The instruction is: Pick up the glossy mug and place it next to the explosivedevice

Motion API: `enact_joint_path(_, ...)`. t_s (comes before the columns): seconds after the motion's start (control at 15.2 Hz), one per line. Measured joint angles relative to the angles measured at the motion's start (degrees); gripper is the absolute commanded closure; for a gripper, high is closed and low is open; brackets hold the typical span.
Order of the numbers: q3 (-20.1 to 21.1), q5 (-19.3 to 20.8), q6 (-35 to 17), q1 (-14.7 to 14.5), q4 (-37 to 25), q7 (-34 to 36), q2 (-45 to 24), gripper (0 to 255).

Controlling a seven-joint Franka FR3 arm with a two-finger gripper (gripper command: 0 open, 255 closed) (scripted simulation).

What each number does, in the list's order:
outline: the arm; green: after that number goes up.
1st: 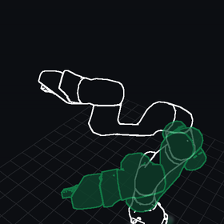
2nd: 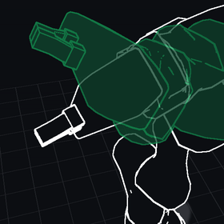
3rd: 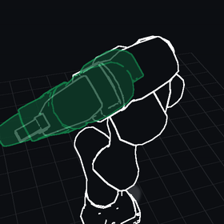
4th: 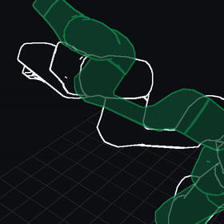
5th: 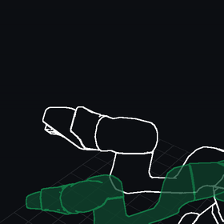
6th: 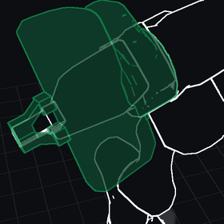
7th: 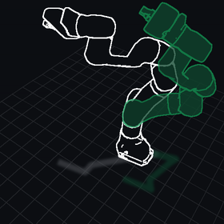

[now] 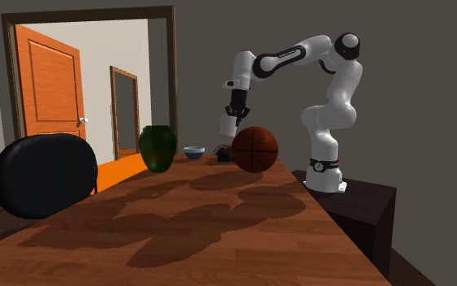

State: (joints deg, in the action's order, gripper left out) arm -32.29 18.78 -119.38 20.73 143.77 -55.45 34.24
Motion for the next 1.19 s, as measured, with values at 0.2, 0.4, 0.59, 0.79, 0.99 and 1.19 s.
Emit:
enact_joint_path(0.2,-1.62,2.2,1.91,3.07,1.22,-3.14,3.56,255)
enact_joint_path(0.4,-3.59,4.34,4.0,6.13,1.8,-6.71,6.54,255)
enact_joint_path(0.59,-5.51,6.65,4.97,9.34,3.25,-10.03,9.47,255)
enact_joint_path(0.79,-8.5,8.94,6.9,12.33,2.99,-14.51,11.35,255)
enact_joint_path(0.99,-11.08,10.77,9.04,14.66,1.56,-18.74,12.74,255)
enact_joint_path(1.19,-14.74,12.87,10.05,16.56,0.27,-23.35,13.23,255)
